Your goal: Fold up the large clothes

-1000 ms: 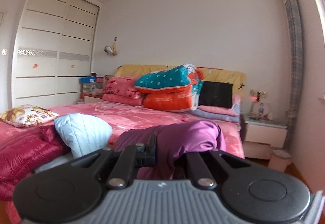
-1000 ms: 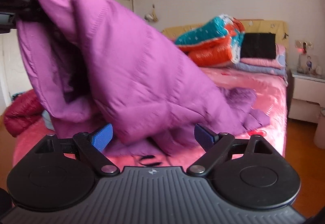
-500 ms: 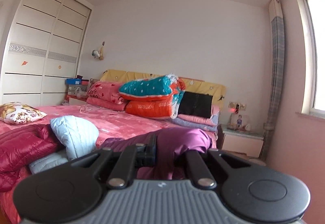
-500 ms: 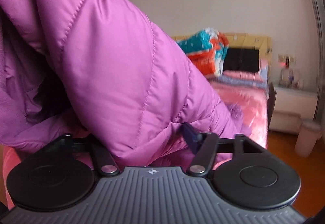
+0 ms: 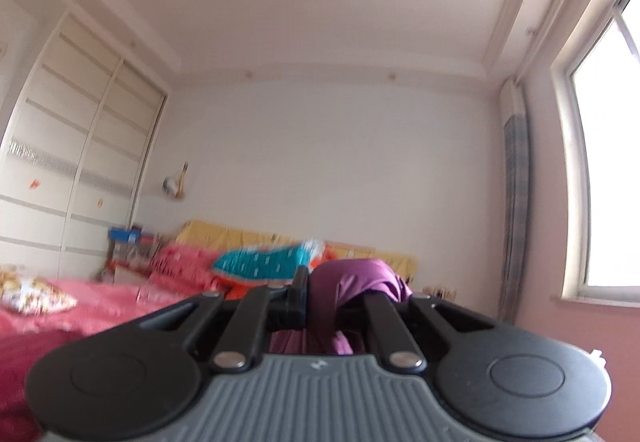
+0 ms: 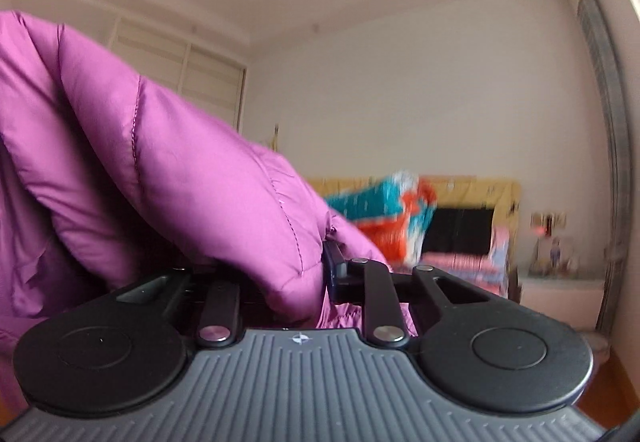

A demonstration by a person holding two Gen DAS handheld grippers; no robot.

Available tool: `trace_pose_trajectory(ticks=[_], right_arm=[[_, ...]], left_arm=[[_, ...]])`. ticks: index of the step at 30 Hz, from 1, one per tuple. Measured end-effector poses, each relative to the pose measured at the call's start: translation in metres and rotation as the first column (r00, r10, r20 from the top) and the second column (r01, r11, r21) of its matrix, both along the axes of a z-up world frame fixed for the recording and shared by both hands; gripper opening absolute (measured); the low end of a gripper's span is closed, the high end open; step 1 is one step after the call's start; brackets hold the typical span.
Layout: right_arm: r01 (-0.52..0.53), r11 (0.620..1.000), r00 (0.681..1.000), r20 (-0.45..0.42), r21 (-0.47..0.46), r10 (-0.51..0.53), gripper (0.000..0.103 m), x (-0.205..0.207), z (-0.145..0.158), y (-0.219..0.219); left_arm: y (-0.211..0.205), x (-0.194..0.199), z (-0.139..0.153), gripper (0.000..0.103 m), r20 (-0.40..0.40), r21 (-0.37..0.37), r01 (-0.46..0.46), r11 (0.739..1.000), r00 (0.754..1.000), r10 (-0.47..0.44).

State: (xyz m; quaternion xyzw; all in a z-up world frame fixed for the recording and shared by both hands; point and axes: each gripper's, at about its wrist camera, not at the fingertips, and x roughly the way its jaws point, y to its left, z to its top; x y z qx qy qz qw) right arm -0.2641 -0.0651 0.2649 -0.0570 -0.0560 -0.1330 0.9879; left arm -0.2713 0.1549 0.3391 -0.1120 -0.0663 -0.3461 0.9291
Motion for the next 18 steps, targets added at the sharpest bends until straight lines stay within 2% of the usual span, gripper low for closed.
trace_pose_trajectory(ticks=[8, 11, 14, 16, 18], right_arm=[[-0.049, 0.999, 0.985, 0.164, -0.013, 0.051, 0.025, -0.033, 0.061, -0.003], [-0.081, 0.997, 0.976, 0.205, 0.019, 0.075, 0.025, -0.038, 0.081, -0.011], [-0.085, 0.996, 0.968, 0.24, 0.022, 0.077, 0.025, -0.034, 0.097, -0.023], [-0.074, 0.997, 0.966, 0.251, 0.023, 0.066, 0.025, -0.028, 0.105, -0.031], [-0.054, 0.998, 0.971, 0.233, 0.037, 0.044, 0.025, -0.018, 0.109, -0.036]], left_arm=[[0.008, 0.001, 0.058, 0.004, 0.11, -0.063, 0.056, 0.996, 0.993, -0.049], [-0.001, 0.01, 0.077, 0.004, 0.143, -0.074, 0.077, 0.994, 0.988, -0.066], [-0.019, 0.026, 0.091, 0.004, 0.169, -0.061, 0.086, 0.994, 0.983, -0.074], [-0.039, 0.047, 0.098, 0.004, 0.151, -0.044, 0.091, 0.995, 0.985, -0.083], [-0.066, 0.072, 0.092, 0.004, 0.125, 0.0, 0.074, 0.997, 0.989, -0.073]])
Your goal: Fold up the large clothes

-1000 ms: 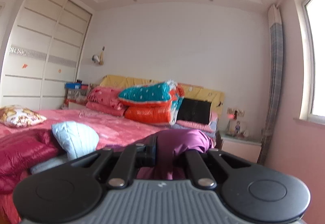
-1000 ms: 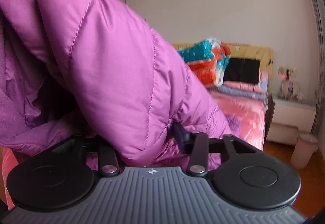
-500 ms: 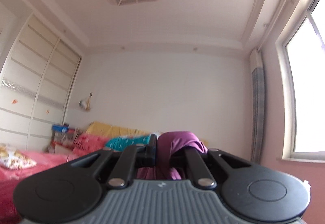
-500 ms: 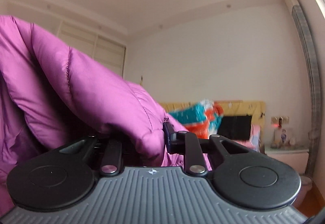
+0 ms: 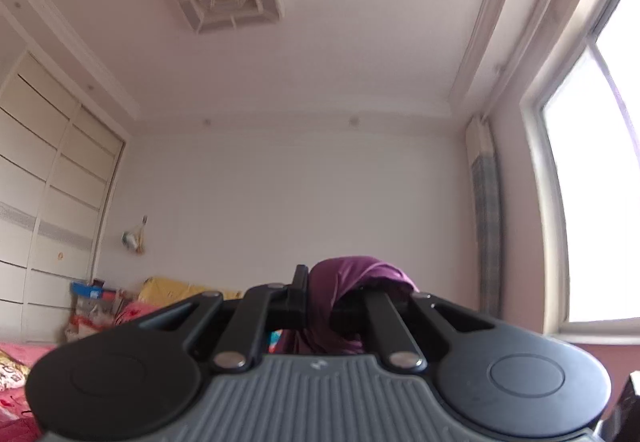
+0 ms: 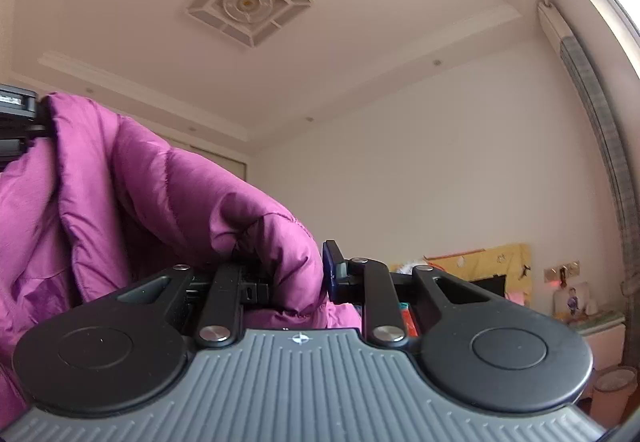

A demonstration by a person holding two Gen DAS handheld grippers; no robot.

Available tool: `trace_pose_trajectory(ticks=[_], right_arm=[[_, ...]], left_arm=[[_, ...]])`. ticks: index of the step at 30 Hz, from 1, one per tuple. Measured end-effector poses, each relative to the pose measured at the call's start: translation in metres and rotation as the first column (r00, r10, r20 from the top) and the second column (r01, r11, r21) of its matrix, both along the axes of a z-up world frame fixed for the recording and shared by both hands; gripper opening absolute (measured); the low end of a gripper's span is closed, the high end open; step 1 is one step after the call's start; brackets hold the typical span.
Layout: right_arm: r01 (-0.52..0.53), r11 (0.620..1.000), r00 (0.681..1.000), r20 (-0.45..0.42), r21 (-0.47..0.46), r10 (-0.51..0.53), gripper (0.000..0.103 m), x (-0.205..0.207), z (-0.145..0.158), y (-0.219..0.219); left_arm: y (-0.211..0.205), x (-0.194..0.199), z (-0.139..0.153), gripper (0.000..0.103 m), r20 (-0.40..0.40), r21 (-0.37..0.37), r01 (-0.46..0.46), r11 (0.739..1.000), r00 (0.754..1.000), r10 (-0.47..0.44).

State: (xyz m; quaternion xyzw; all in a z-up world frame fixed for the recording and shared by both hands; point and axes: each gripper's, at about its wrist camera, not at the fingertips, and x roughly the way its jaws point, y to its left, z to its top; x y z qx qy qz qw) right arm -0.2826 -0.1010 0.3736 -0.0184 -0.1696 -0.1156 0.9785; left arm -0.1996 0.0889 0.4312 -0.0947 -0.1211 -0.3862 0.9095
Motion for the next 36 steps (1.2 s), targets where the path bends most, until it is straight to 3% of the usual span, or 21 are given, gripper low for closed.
trace_pose_trajectory(ticks=[3, 8, 11, 16, 20, 23, 25, 27, 31, 32, 36], right_arm=[[0.055, 0.998, 0.997, -0.063, 0.013, -0.054, 0.025, 0.033, -0.011, -0.023], [0.113, 0.99, 0.968, -0.233, 0.078, -0.092, 0.025, 0.1, -0.057, -0.077], [0.156, 0.985, 0.937, -0.326, 0.07, -0.125, 0.026, 0.135, -0.093, -0.1], [0.191, 0.973, 0.884, -0.454, 0.13, -0.113, 0.027, 0.17, -0.147, -0.127], [0.242, 0.952, 0.832, -0.544, 0.185, -0.106, 0.028, 0.205, -0.195, -0.158], [0.293, 0.929, 0.799, -0.591, 0.225, -0.109, 0.033, 0.234, -0.232, -0.183], [0.325, 0.914, 0.781, -0.614, 0.244, -0.113, 0.045, 0.257, -0.248, -0.201], [0.358, 0.9, 0.767, -0.629, 0.251, -0.129, 0.062, 0.26, -0.263, -0.188], [0.38, 0.892, 0.75, -0.646, 0.246, -0.142, 0.074, 0.269, -0.288, -0.177], [0.383, 0.892, 0.749, -0.646, 0.241, -0.147, 0.081, 0.263, -0.287, -0.166], [0.388, 0.884, 0.758, -0.636, 0.262, -0.144, 0.101, 0.237, -0.292, -0.141]], left_arm=[[-0.038, 0.041, -0.021, 0.004, -0.051, 0.085, -0.023, 0.996, 0.998, 0.027], [-0.092, 0.108, -0.088, 0.005, -0.169, 0.184, -0.048, 0.982, 0.982, 0.079], [-0.112, 0.145, -0.135, 0.006, -0.262, 0.214, -0.049, 0.976, 0.959, 0.105], [-0.139, 0.181, -0.202, 0.006, -0.336, 0.316, -0.04, 0.948, 0.93, 0.151], [-0.155, 0.202, -0.231, 0.009, -0.37, 0.384, -0.015, 0.923, 0.913, 0.169], [-0.161, 0.214, -0.251, 0.009, -0.403, 0.404, 0.005, 0.915, 0.898, 0.173], [-0.163, 0.22, -0.264, 0.01, -0.433, 0.408, 0.016, 0.913, 0.884, 0.178], [-0.163, 0.225, -0.275, 0.02, -0.458, 0.415, 0.023, 0.91, 0.869, 0.187], [-0.151, 0.237, -0.281, 0.046, -0.522, 0.393, 0.033, 0.919, 0.831, 0.193], [-0.146, 0.239, -0.28, 0.052, -0.53, 0.386, 0.037, 0.922, 0.827, 0.189], [-0.12, 0.235, -0.272, 0.072, -0.503, 0.411, 0.059, 0.91, 0.847, 0.172]])
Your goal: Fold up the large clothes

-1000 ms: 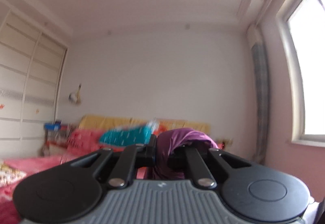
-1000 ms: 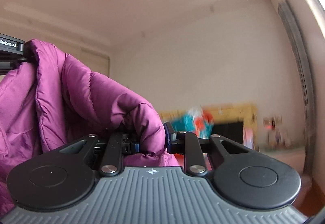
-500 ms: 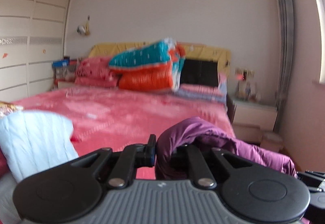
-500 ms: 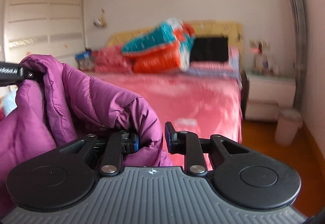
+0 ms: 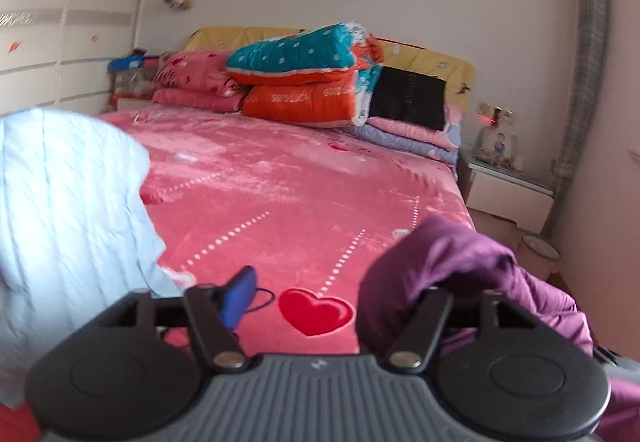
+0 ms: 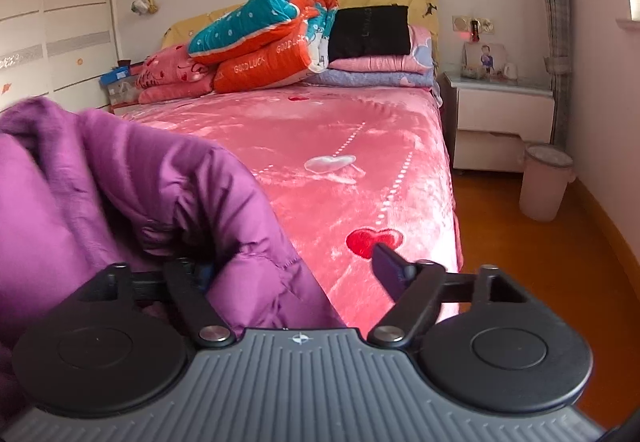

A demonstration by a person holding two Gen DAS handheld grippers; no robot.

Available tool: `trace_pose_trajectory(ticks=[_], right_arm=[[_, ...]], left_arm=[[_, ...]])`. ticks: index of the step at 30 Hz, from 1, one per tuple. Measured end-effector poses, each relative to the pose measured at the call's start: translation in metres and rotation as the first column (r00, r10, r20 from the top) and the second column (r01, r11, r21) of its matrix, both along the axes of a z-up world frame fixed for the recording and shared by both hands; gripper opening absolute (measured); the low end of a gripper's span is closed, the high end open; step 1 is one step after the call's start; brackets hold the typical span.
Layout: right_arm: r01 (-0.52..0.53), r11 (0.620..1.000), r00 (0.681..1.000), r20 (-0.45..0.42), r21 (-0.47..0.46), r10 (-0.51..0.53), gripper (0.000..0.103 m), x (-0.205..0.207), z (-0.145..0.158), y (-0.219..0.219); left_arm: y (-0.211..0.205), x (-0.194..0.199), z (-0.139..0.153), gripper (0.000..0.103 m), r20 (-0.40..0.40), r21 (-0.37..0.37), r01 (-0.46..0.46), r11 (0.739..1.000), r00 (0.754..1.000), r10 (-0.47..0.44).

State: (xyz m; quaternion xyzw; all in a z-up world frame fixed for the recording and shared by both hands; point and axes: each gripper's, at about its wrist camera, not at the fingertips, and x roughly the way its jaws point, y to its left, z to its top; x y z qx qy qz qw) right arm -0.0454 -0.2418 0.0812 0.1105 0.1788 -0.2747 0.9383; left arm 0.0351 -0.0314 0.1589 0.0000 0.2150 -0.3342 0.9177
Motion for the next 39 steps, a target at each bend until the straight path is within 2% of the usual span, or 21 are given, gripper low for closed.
trace_pose_trajectory(ticks=[4, 7, 11, 15, 18, 20, 24, 28, 32, 35, 39], right_arm=[[-0.016, 0.999, 1.0, 0.025, 0.047, 0.015, 0.103, -0.011, -0.009, 0.002], [-0.038, 0.998, 0.999, 0.019, 0.054, 0.037, 0.103, -0.006, -0.014, -0.001], [-0.05, 0.996, 0.999, 0.009, 0.075, 0.049, 0.103, -0.002, -0.017, -0.007], [-0.075, 0.994, 0.997, 0.002, 0.083, 0.075, 0.103, -0.003, -0.013, -0.01], [-0.092, 0.992, 0.996, -0.006, 0.084, 0.093, 0.103, 0.002, -0.013, -0.012], [-0.099, 0.992, 0.995, -0.014, 0.08, 0.101, 0.103, 0.003, -0.012, -0.014], [-0.101, 0.991, 0.994, -0.025, 0.091, 0.104, 0.103, 0.005, -0.013, -0.017], [-0.092, 0.991, 0.994, -0.043, 0.093, 0.096, 0.103, 0.006, -0.015, -0.02], [-0.094, 0.991, 0.994, -0.047, 0.099, 0.099, 0.103, 0.003, -0.015, -0.022], [-0.094, 0.989, 0.994, -0.047, 0.117, 0.1, 0.103, 0.0, -0.016, -0.024], [-0.089, 0.985, 0.994, -0.054, 0.148, 0.098, 0.103, 0.0, -0.019, -0.028]], left_arm=[[0.012, -0.001, 0.007, 0.081, 0.065, 0.1, 0.09, 0.991, 0.993, -0.097], [0.011, -0.002, 0.003, 0.082, 0.08, 0.217, 0.172, 0.961, 0.978, -0.193], [0.019, -0.001, -0.006, 0.084, 0.012, 0.298, 0.276, 0.914, 0.956, -0.293], [0.03, 0.001, -0.017, 0.084, -0.06, 0.33, 0.306, 0.893, 0.951, -0.304], [0.035, 0.003, -0.018, 0.09, -0.072, 0.346, 0.253, 0.903, 0.967, -0.243], [0.036, 0.002, -0.016, 0.09, -0.085, 0.333, 0.24, 0.912, 0.971, -0.224], [0.034, -0.007, -0.013, 0.089, -0.152, 0.243, 0.292, 0.925, 0.953, -0.26], [0.031, -0.02, -0.002, 0.089, -0.104, 0.155, 0.345, 0.926, 0.938, -0.332], [0.022, -0.028, 0.007, 0.09, -0.038, 0.103, 0.367, 0.924, 0.93, -0.366], [0.03, -0.021, 0.01, 0.094, -0.031, 0.015, 0.393, 0.919, 0.919, -0.392], [0.039, -0.02, 0.016, 0.095, 0.009, -0.008, 0.402, 0.916, 0.916, -0.402]])
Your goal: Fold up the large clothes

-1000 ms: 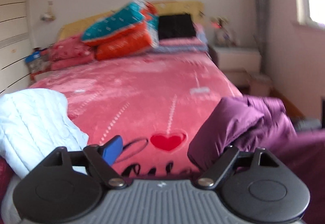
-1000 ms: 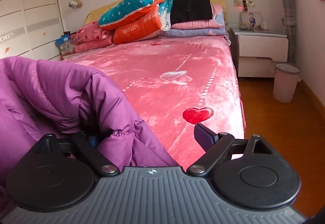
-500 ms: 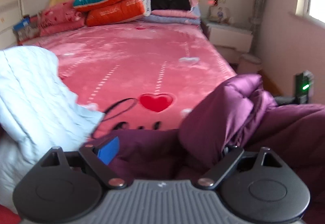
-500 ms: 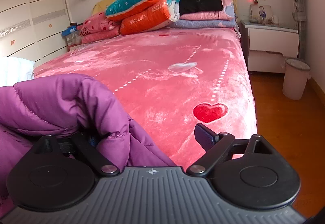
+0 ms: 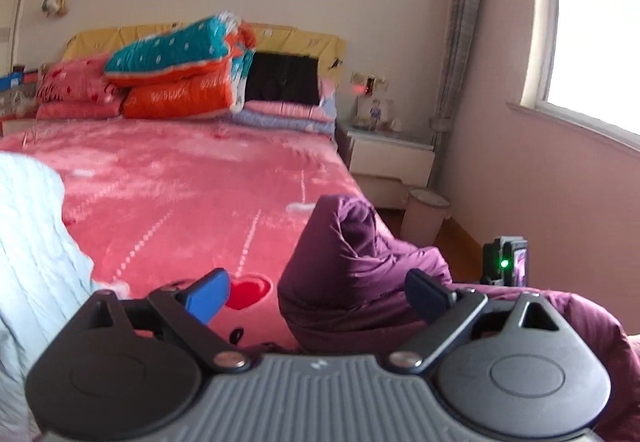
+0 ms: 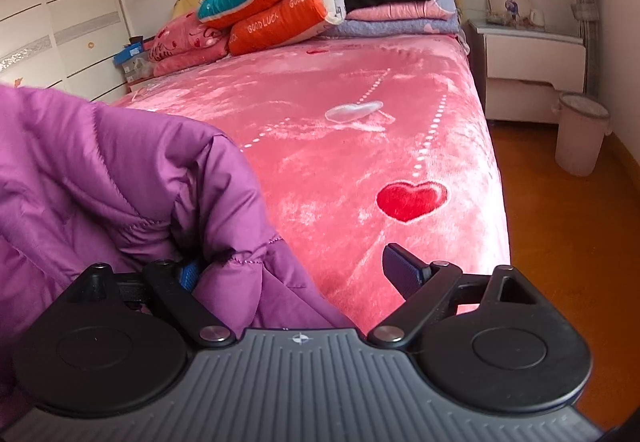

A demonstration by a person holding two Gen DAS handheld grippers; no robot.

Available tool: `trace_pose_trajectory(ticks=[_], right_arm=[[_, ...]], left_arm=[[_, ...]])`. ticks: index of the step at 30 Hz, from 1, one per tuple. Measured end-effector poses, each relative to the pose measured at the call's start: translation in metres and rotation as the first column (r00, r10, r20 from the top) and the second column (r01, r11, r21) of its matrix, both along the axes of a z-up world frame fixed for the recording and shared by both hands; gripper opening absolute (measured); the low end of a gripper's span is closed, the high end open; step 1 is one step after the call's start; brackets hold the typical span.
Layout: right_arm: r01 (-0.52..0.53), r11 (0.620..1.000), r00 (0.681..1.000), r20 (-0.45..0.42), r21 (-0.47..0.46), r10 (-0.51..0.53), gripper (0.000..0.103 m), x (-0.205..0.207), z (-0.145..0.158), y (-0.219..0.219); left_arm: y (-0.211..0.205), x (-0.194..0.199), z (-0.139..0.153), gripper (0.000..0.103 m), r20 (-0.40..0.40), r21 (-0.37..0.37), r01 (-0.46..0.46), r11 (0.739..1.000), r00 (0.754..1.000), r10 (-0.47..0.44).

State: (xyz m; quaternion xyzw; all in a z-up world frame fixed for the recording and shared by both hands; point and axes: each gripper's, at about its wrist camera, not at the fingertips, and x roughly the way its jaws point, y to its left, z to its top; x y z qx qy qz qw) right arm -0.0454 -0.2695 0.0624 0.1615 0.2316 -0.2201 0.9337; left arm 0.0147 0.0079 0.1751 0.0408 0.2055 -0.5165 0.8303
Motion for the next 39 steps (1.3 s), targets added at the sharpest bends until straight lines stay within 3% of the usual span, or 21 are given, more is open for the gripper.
trace_pose_trajectory(ticks=[2, 5, 8, 13, 16, 20, 25, 26, 29, 31, 33, 35, 39], right_arm=[[0.001, 1.0, 1.0, -0.002, 0.012, -0.001, 0.103, 0.002, -0.002, -0.004], [0.0, 1.0, 1.0, -0.005, 0.018, 0.0, 0.103, 0.002, -0.002, -0.006], [-0.002, 1.0, 1.0, -0.009, 0.026, 0.002, 0.103, 0.002, -0.003, -0.007], [-0.003, 0.999, 1.0, -0.016, 0.053, 0.004, 0.103, 0.004, -0.006, -0.012], [-0.005, 0.998, 1.0, -0.023, 0.065, 0.007, 0.103, 0.006, -0.007, -0.016], [-0.004, 0.997, 0.999, -0.034, 0.075, 0.006, 0.103, 0.011, -0.01, -0.02], [0.004, 0.998, 0.999, -0.049, 0.056, -0.001, 0.103, 0.016, -0.011, -0.021], [0.005, 0.999, 0.999, -0.054, 0.048, -0.002, 0.103, 0.018, -0.01, -0.021], [0.008, 1.0, 0.998, -0.07, 0.023, -0.006, 0.103, 0.025, -0.011, -0.02], [0.01, 1.0, 0.997, -0.079, 0.006, -0.009, 0.103, 0.028, -0.011, -0.019], [0.012, 1.0, 0.996, -0.083, -0.005, -0.012, 0.103, 0.03, -0.012, -0.019], [0.014, 1.0, 0.996, -0.088, -0.011, -0.015, 0.103, 0.031, -0.013, -0.019], [0.014, 1.0, 0.996, -0.09, -0.016, -0.016, 0.103, 0.031, -0.013, -0.02]], left_arm=[[0.006, 0.001, 0.002, 0.101, 0.048, -0.013, -0.005, 1.0, 0.999, 0.005], [0.008, 0.02, -0.003, 0.101, 0.124, -0.001, -0.068, 0.998, 0.99, 0.068], [0.009, 0.055, -0.016, 0.101, 0.178, -0.023, -0.189, 0.982, 0.965, 0.191], [-0.003, 0.118, -0.051, 0.1, 0.308, 0.04, -0.378, 0.925, 0.885, 0.349], [-0.003, 0.154, -0.07, 0.1, 0.299, 0.054, -0.468, 0.882, 0.85, 0.433], [-0.011, 0.185, -0.092, 0.1, 0.411, 0.087, -0.565, 0.821, 0.771, 0.487], [-0.011, 0.225, -0.119, 0.1, 0.663, 0.165, -0.676, 0.719, 0.616, 0.427], [-0.008, 0.234, -0.122, 0.101, 0.693, 0.179, -0.691, 0.7, 0.594, 0.409], [0.007, 0.263, -0.125, 0.101, 0.743, 0.213, -0.747, 0.63, 0.542, 0.392], [0.019, 0.284, -0.124, 0.101, 0.763, 0.216, -0.795, 0.567, 0.5, 0.411], [0.031, 0.296, -0.118, 0.101, 0.75, 0.218, -0.826, 0.52, 0.482, 0.452], [0.035, 0.296, -0.11, 0.101, 0.727, 0.21, -0.834, 0.51, 0.482, 0.489], [0.024, 0.26, -0.085, 0.101, 0.711, 0.203, -0.784, 0.587, 0.53, 0.461]])
